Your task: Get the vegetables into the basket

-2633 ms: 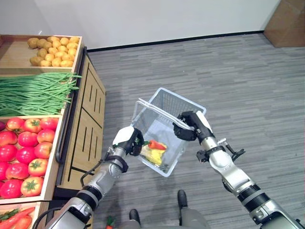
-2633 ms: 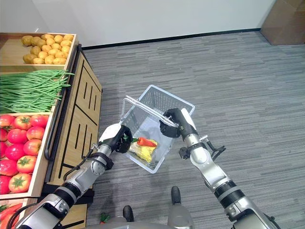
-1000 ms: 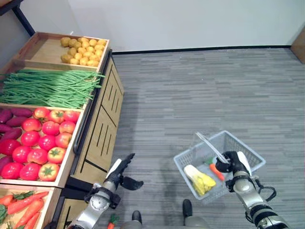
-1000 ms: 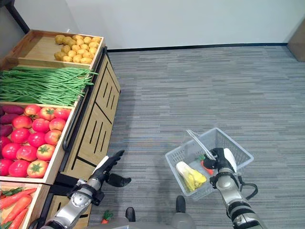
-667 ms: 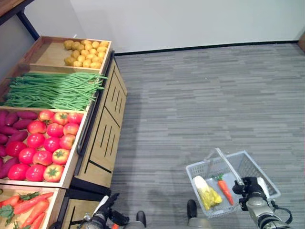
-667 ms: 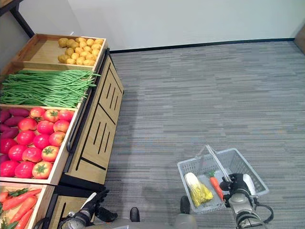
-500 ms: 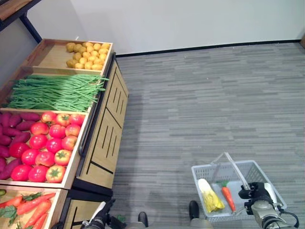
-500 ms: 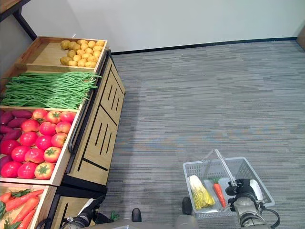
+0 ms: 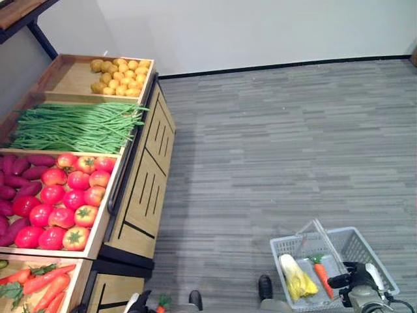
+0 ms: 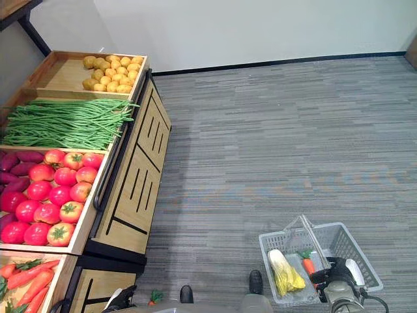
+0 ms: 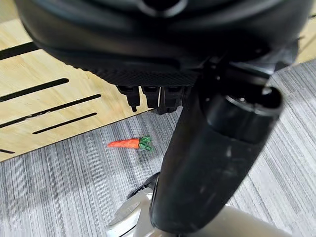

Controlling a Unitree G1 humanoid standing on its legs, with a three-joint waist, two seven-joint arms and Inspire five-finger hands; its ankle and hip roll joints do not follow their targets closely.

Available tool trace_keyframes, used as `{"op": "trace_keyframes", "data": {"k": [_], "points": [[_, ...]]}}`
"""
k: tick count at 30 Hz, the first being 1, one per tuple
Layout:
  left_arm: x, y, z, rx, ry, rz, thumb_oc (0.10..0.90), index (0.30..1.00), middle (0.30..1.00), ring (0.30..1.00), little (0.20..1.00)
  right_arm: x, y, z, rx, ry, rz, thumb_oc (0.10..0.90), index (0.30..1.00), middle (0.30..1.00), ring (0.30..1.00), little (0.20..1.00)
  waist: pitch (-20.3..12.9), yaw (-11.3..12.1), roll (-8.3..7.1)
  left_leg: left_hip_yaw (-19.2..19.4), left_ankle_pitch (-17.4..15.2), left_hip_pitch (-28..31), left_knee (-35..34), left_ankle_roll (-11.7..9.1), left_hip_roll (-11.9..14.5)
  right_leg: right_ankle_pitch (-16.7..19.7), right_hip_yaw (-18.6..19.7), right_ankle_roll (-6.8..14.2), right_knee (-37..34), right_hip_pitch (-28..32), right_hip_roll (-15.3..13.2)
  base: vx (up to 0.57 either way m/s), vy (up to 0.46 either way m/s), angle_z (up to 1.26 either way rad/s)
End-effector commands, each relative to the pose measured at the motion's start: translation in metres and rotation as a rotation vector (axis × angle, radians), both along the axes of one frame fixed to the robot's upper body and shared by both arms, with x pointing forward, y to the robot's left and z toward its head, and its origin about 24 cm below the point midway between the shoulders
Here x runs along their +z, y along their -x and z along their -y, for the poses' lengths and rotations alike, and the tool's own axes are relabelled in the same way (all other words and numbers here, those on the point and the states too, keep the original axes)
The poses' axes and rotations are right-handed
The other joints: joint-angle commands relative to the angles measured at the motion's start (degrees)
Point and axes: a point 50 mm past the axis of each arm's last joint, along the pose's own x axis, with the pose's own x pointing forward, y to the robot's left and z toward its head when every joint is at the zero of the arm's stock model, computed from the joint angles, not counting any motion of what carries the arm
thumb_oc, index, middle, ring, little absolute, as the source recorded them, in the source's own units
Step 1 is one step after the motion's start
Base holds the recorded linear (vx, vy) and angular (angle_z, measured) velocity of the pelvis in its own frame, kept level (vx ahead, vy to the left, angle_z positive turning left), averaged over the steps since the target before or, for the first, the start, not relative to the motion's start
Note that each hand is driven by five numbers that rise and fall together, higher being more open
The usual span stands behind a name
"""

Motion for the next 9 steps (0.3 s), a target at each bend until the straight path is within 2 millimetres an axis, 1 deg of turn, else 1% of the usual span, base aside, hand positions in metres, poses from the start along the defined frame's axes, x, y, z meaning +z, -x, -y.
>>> {"op": "trace_keyframes", "data": {"k": [1,2,3,4,5,7,8,9], "points": [[0.002,0.004,-0.02,0.066,-0.066,-0.018,0.9,1.0,1.0,1.0,1.0,0.011,-0.007,0.013,-0.015,0.062,0.043,0.9,1.0,1.0,1.0,1.0,-1.71,0.71,-5.25,-1.36,2.77,-2.91,0.03,-2.96,0.17,-3.44,-2.36,2.56,0.31,3.66,-1.12,0.0,0.0,0.0],[0.002,0.004,-0.02,0.066,-0.066,-0.018,0.9,1.0,1.0,1.0,1.0,0.011,-0.007,0.012,-0.015,0.062,0.043,0.9,1.0,1.0,1.0,1.0,-1.71,0.71,-5.25,-1.36,2.77,-2.91,0.03,-2.96,0.17,-3.44,-2.36,2.56,0.31,3.66,-1.12,0.0,0.0,0.0],[0.002,0.004,-0.02,0.073,-0.063,-0.016,0.9,1.0,1.0,1.0,1.0,0.008,-0.003,0.01,-0.021,0.049,0.033,0.9,1.0,1.0,1.0,1.0,-1.77,0.71,-5.27,-1.39,2.73,-2.85,0.03,-2.94,0.13,-3.45,-2.39,2.57,0.31,3.75,-1.12,0.0,0.0,0.0],[0.002,0.006,-0.02,0.088,-0.059,-0.018,0.9,1.0,1.0,1.0,1.0,0.001,0.005,0.004,-0.026,0.019,0.008,0.9,1.0,1.0,1.0,1.0,-1.89,0.61,-5.46,-1.36,2.68,-2.72,0.03,-2.91,0.11,-3.39,-2.45,2.59,0.31,3.87,-1.16,0.0,0.0,0.0],[0.002,0.006,-0.02,0.088,-0.059,-0.018,0.9,1.0,1.0,1.0,1.0,0.0,0.006,0.004,-0.026,0.018,0.008,0.9,1.0,1.0,1.0,1.0,-1.89,0.6,-5.47,-1.37,2.68,-2.72,0.03,-2.91,0.11,-3.4,-2.46,2.59,0.31,3.87,-1.17,0.0,0.0,0.0],[0.002,0.006,-0.019,0.1,-0.053,-0.022,0.9,1.0,1.0,1.0,1.0,-0.007,0.015,-0.003,-0.016,-0.01,-0.03,0.9,1.0,1.0,1.0,1.0,-2.07,0.54,-5.69,-1.47,2.58,-2.61,0.03,-2.86,0.07,-3.35,-2.53,2.63,0.31,4.04,-1.21,0.0,0.0,0.0],[0.001,0.01,-0.02,0.123,-0.047,-0.034,0.9,1.0,1.0,1.0,1.0,-0.019,0.031,-0.016,0.023,-0.049,-0.104,0.9,1.0,1.0,1.0,1.0,-2.41,0.52,-6.05,-1.61,2.45,-2.45,0.03,-2.81,-0.04,-3.29,-2.71,2.65,0.31,4.29,-1.26,0.0,0.0,0.0],[0.001,0.01,-0.02,0.127,-0.048,-0.033,0.9,1.0,1.0,1.0,1.0,-0.024,0.036,-0.022,0.043,-0.064,-0.13,0.9,1.0,1.0,1.0,1.0,-2.53,0.49,-6.23,-1.65,2.4,-2.41,0.03,-2.79,-0.03,-3.28,-2.83,2.68,0.31,4.42,-1.34,0.0,0.0,0.0]]}}
